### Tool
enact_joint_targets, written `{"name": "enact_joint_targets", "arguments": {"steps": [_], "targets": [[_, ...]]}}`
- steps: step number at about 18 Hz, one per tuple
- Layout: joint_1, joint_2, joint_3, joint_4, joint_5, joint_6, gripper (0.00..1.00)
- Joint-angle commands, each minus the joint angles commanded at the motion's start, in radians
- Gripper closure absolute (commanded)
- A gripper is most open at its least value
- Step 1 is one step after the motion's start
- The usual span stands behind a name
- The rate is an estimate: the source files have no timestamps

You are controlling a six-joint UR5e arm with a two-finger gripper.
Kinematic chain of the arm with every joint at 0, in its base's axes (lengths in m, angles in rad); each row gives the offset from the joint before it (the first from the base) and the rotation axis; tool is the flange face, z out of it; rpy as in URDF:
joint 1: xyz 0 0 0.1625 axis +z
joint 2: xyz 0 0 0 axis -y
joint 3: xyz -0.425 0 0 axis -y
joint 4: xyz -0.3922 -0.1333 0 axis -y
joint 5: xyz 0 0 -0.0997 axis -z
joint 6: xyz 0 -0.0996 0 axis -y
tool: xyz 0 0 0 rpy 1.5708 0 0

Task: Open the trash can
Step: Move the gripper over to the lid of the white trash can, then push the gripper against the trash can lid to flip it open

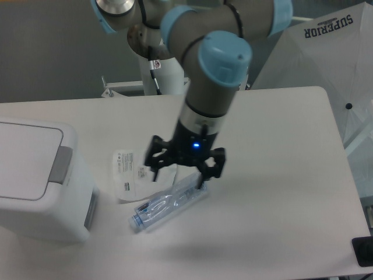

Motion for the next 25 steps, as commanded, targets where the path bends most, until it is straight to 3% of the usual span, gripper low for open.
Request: {"name": "enact_joint_targets", "arguments": {"steps": [9,12,25], "targets": [[-0.084,0.02,-0.009,0.006,-0.057,-0.08,0.0],[-0.123,0.022,-0.029,0.047,-0.057,-0.103,0.0],[-0.141,0.04,-0.08,0.064,-0.051,-0.111,0.0]]}}
